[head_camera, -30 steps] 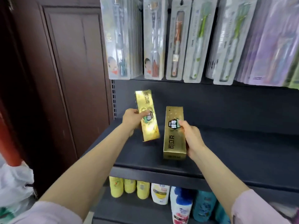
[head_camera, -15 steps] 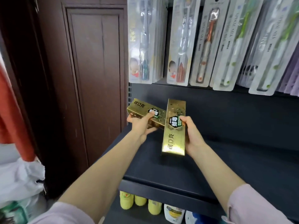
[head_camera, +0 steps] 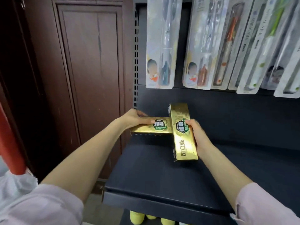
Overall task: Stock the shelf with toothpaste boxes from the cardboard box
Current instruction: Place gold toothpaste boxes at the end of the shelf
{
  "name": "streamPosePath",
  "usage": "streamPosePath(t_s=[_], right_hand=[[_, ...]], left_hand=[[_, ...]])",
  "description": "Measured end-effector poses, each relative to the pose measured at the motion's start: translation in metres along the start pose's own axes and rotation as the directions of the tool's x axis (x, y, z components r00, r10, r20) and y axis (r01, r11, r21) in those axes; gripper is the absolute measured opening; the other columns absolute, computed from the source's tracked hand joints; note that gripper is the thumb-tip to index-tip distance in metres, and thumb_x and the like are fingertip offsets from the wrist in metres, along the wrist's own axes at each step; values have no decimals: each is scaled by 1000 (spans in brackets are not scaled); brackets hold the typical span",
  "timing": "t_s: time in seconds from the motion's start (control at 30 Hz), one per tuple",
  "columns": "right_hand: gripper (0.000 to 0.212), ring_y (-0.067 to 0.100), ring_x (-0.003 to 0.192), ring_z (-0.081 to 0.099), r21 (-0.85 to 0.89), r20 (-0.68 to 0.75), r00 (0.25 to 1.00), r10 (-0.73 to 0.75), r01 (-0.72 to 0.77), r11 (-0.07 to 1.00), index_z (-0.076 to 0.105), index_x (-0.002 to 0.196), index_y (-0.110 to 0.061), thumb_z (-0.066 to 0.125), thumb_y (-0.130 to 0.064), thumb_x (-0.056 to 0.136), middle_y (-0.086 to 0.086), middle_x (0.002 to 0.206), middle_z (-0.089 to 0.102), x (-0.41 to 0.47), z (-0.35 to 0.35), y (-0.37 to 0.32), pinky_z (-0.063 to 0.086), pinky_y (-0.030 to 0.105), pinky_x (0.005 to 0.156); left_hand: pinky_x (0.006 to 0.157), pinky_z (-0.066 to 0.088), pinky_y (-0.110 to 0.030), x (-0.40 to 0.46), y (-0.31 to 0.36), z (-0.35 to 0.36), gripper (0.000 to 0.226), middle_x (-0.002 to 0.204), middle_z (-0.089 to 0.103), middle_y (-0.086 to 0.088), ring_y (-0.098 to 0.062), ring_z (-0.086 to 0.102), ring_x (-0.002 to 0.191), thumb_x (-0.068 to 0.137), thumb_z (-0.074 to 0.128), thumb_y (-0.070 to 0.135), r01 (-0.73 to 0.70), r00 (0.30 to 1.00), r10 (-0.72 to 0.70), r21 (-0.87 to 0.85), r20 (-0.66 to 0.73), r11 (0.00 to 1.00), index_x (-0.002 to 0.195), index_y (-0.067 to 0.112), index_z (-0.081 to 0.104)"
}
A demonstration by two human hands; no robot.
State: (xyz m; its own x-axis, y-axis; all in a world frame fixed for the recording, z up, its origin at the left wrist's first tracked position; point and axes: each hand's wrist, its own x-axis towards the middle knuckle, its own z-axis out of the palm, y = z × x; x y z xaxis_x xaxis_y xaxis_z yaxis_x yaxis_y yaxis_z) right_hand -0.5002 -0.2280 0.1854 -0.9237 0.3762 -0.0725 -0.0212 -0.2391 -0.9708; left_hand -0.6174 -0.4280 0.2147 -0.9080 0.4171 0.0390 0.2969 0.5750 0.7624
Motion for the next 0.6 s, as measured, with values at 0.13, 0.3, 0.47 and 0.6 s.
streamPosePath(t_s=[0.13,0.3,0.47,0.6], right_hand=[[19,19,67,61,-17,-39,997,-68,68,998,49,109,-17,54,-21,92,6,83,62,2,15,-2,50,25,50],[24,20,80,63,-109,-178,967,-180,162,981,53,108,-16,61,-25,87,9,101,65,9,24,-2,53,33,68],[28,21,87,63,-57,-212,959,-188,180,982,47,113,-20,59,-26,89,9,107,63,11,24,0,53,37,75],[42,21,88,62,-46,-195,962,-188,183,982,36,133,-26,51,-24,93,6,107,60,13,27,0,53,35,69]], left_hand=[[75,47,-24,14,-6,-2,34,91,69,-1,-17,62,88,77,74,41,-147,985,127,179,115,973,97,14,73],[101,42,-36,40,-17,9,51,123,62,-8,-24,54,116,81,71,38,-217,976,213,304,48,927,124,13,60],[104,29,-39,54,-14,16,53,130,46,-9,-29,34,126,85,65,40,-269,933,357,596,-33,757,134,23,52],[102,34,-45,57,-21,25,47,125,40,-7,-27,33,123,83,66,42,-274,926,377,650,-21,709,126,25,58]])
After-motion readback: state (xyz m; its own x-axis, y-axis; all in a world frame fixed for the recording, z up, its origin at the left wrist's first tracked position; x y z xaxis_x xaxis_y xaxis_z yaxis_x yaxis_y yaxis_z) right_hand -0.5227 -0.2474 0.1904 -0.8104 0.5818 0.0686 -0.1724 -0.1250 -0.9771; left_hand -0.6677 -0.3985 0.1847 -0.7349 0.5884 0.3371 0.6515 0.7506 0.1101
